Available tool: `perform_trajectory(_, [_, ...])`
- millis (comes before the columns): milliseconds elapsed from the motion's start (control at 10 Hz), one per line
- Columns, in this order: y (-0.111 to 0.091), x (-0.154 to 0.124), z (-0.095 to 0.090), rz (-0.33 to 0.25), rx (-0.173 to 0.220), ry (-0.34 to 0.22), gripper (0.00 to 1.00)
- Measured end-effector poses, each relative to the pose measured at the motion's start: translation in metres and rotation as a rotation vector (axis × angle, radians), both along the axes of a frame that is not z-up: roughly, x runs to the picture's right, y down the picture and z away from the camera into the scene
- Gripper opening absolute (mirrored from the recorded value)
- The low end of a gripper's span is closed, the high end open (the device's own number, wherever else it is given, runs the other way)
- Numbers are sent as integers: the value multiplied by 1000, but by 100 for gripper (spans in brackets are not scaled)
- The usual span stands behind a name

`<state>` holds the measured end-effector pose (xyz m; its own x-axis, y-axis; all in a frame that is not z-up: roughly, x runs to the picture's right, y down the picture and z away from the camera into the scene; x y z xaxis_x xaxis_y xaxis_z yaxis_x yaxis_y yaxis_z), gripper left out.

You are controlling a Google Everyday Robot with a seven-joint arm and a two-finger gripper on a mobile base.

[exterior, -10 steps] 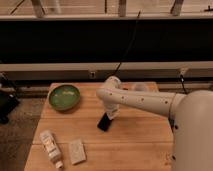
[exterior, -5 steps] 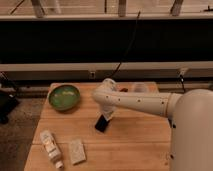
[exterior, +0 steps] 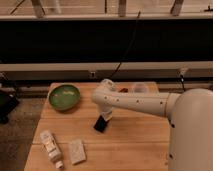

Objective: Push the eraser across the table

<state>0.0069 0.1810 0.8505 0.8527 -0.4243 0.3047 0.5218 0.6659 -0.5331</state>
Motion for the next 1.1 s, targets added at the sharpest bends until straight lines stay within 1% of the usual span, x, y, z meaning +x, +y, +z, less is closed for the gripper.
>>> perform_trajectory(300, [0,0,0,-2,0,0,2])
perform_trajectory(500, [2,-10,1,-12,7,-13,2])
perform_trajectory(900, [1,-10,-1,-11,6,-14,2])
perform_trajectory(1100, [2,-17,-1,-27,10,-23,2])
